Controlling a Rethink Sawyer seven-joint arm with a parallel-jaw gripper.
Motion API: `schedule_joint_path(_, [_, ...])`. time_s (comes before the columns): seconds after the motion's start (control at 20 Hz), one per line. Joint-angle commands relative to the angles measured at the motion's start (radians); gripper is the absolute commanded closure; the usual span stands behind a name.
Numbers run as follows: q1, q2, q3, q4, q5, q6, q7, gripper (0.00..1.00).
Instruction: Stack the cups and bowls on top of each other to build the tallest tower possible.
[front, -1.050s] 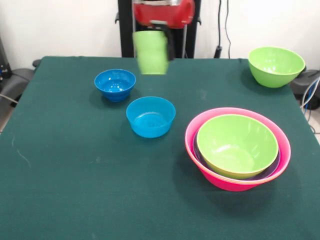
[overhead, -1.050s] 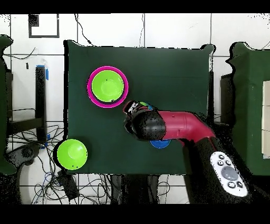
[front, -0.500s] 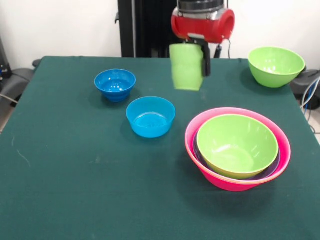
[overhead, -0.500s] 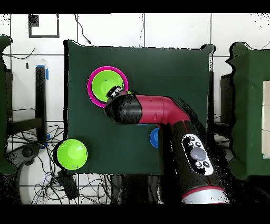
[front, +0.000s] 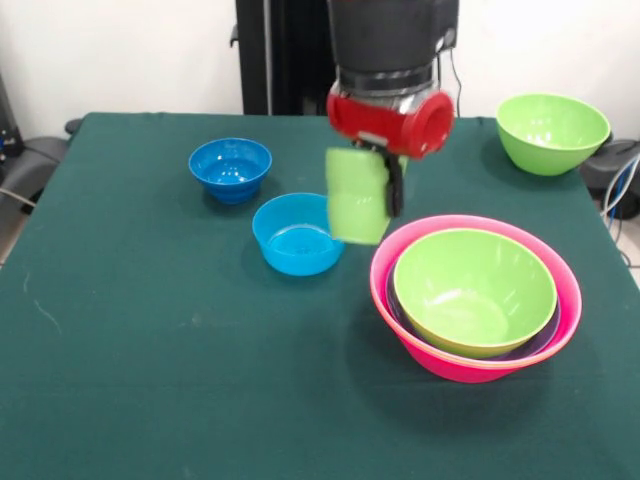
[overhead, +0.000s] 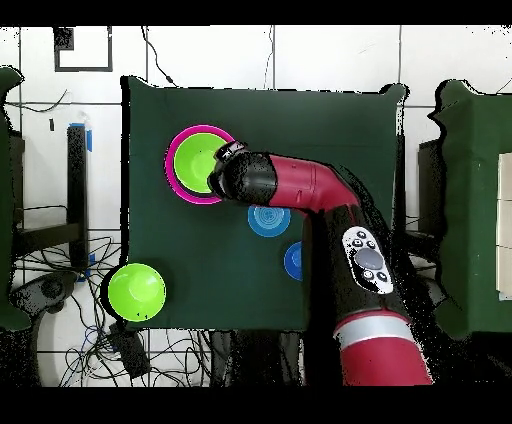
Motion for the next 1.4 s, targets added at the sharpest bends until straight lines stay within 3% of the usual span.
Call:
schedule_joint_path(0.05, [0.044, 0.138, -0.084, -0.157, 0.059, 0.018, 0.173, 1.00])
schedule_joint_path(0.45, [0.134, 0.136, -0.125, -0.241, 0.178, 0.147, 0.236, 1.00])
schedule_joint_path(0.7, [0.176, 0.099, -0.146, -0.216, 0.257, 0.192, 0.258, 1.00])
schedule_joint_path(1.2, [0.238, 0.025, -0.223, -0.181, 0.336, 0.285, 0.255, 1.00])
schedule_joint_path(1.4, [0.255, 0.026, -0.235, -0.168, 0.361, 0.273, 0.246, 1.00])
